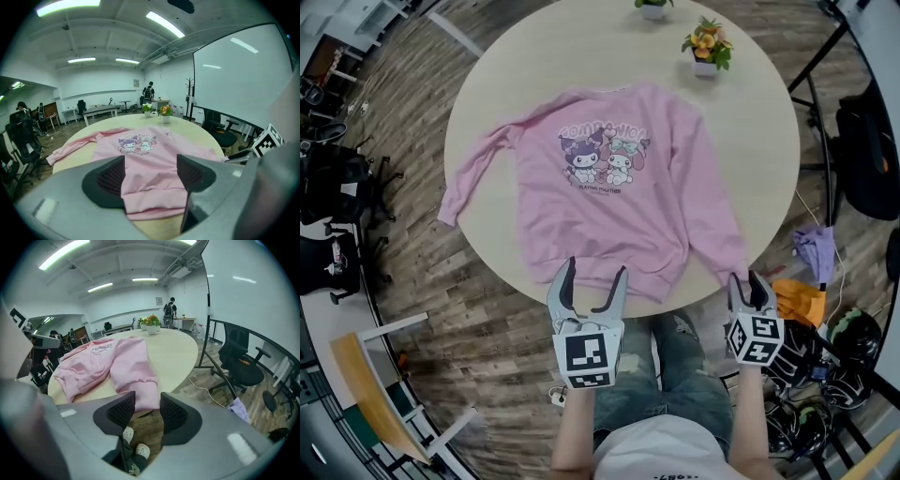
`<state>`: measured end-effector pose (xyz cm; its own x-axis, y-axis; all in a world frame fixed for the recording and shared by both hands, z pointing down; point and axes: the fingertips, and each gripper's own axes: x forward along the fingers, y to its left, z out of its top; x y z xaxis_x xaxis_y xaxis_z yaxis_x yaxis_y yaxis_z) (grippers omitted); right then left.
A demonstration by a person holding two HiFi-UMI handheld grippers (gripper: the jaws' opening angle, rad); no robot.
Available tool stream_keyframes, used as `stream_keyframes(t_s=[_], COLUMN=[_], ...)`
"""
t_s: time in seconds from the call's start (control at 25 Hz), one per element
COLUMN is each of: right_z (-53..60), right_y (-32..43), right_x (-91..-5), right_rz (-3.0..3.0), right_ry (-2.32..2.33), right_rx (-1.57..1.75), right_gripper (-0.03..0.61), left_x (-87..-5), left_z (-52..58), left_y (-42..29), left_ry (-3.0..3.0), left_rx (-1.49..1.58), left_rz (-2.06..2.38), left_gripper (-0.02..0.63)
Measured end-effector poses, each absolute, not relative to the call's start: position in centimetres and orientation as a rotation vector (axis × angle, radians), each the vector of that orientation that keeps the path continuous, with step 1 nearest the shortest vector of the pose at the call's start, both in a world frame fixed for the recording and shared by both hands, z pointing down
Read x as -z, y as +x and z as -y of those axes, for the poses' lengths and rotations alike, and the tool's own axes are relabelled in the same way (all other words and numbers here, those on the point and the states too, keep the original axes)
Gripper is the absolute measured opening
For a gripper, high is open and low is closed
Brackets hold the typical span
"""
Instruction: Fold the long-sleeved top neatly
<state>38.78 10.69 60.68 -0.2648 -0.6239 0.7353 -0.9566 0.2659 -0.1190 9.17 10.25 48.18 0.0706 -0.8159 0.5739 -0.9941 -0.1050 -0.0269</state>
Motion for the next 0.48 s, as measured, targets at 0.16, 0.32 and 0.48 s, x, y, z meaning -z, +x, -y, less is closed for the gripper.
stream_keyframes(t_s=[0.16, 0.32, 0.48], right_z=[-10.7, -10.7, -10.32], right_y=[38.46, 38.22, 38.43], right_x=[-61.01, -60.96, -60.42], right_rz=[1.994, 2.007, 2.007], right_ry=[1.412, 1.4, 1.411], right_rx=[-0.775, -0.759, -0.727], right_gripper=[0.177, 0.123, 0.053], left_x=[-48.84, -49.08, -48.79], left_z=[-10.68, -10.95, -10.94], left_y=[9.11, 9.23, 9.35], left_ry=[1.966, 1.955, 1.954], left_rx=[-0.658, -0.655, -0.651], left_rz=[1.796, 1.797, 1.805], left_gripper=[0.339, 0.339, 0.339])
